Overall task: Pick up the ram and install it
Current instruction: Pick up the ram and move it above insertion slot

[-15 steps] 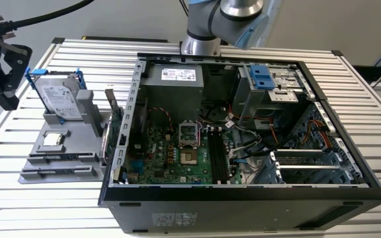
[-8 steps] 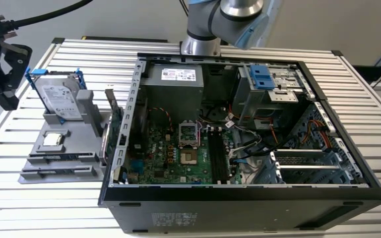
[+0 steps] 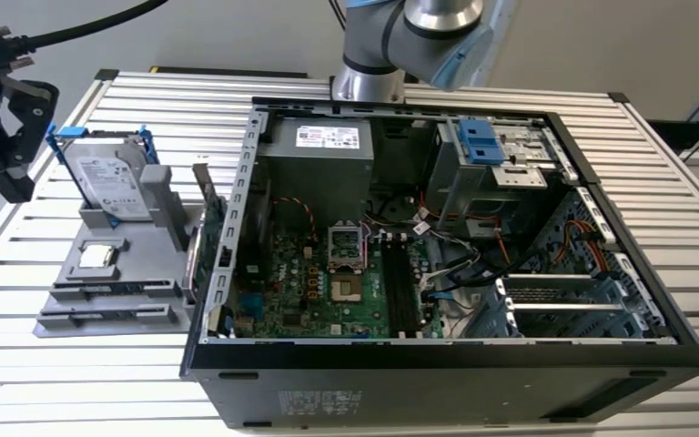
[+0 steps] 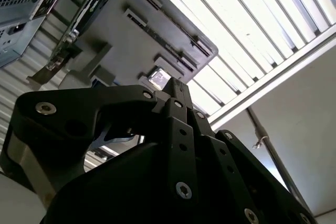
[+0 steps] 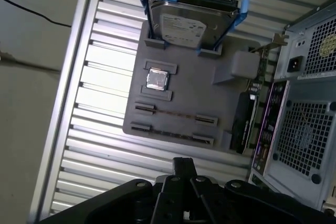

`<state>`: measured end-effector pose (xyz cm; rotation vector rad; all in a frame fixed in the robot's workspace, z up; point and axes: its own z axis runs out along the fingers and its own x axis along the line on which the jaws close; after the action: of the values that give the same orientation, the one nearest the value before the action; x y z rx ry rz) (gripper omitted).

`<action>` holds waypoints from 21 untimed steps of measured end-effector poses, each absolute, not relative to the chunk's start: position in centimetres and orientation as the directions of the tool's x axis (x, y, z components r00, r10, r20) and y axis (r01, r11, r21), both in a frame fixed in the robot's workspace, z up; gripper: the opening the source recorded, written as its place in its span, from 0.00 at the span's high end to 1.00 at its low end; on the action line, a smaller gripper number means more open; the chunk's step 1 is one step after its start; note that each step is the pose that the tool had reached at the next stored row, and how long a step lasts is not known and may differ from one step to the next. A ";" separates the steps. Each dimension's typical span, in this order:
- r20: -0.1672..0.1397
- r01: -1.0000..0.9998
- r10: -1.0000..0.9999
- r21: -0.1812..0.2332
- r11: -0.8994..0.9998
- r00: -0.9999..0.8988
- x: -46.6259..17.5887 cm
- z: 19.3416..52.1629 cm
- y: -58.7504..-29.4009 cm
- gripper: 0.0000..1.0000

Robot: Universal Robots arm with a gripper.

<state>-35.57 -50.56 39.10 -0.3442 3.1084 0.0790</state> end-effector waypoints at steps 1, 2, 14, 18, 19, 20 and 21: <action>-0.019 -0.221 -0.220 0.049 0.974 -0.975 -35.6 39.1 -50.6 1.00; -0.019 -0.223 -0.222 0.049 0.974 -0.975 -35.6 39.1 -50.6 1.00; -0.019 -0.249 -0.248 0.049 0.967 -0.969 -35.6 39.1 -50.6 1.00; -0.019 -0.257 -0.256 0.049 0.965 -0.966 -35.6 39.1 -50.6 1.00; -0.019 -0.259 -0.258 0.049 0.965 -0.966 -35.6 39.1 -50.6 1.00; -0.019 -0.261 -0.260 0.049 0.964 -0.965 -35.6 39.1 -50.6 1.00; -0.019 -0.263 -0.263 0.049 0.963 -0.965 -35.6 39.1 -50.6 1.00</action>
<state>-35.57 -50.56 39.10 -0.4153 3.1008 0.0794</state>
